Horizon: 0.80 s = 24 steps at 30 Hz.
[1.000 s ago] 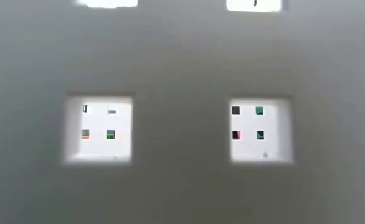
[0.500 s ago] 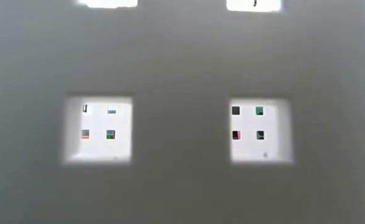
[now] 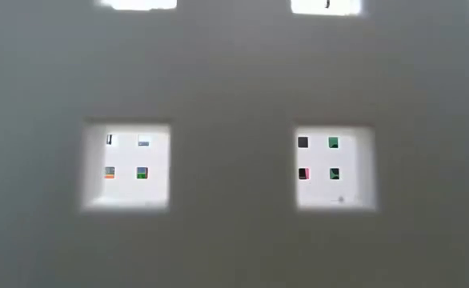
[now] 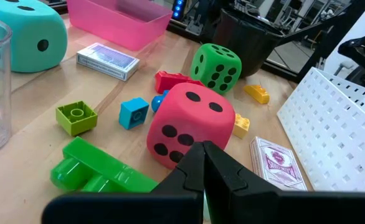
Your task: Pick & Place Toys
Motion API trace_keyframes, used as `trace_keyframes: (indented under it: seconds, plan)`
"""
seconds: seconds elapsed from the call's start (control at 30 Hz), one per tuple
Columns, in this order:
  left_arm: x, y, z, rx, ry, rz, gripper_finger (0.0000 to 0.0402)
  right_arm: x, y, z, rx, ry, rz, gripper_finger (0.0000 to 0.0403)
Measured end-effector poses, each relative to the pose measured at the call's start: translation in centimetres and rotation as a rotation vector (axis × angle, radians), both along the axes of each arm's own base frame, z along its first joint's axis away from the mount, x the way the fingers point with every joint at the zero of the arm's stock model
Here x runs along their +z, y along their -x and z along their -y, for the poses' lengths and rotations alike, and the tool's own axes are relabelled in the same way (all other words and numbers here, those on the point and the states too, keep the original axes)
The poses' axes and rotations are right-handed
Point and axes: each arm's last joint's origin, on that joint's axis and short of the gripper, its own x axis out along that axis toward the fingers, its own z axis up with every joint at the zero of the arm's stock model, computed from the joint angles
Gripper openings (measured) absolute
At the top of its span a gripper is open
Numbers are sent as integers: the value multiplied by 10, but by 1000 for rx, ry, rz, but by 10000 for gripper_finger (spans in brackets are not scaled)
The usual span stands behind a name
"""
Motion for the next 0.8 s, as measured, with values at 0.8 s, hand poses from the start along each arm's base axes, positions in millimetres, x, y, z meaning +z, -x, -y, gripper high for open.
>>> trace_keyframes:
  seconds: [0.8]
  plan:
    - [5, -1, 0, 11, 38, 52, 3, 87, -20, 10, -335, -264, -309, 17]
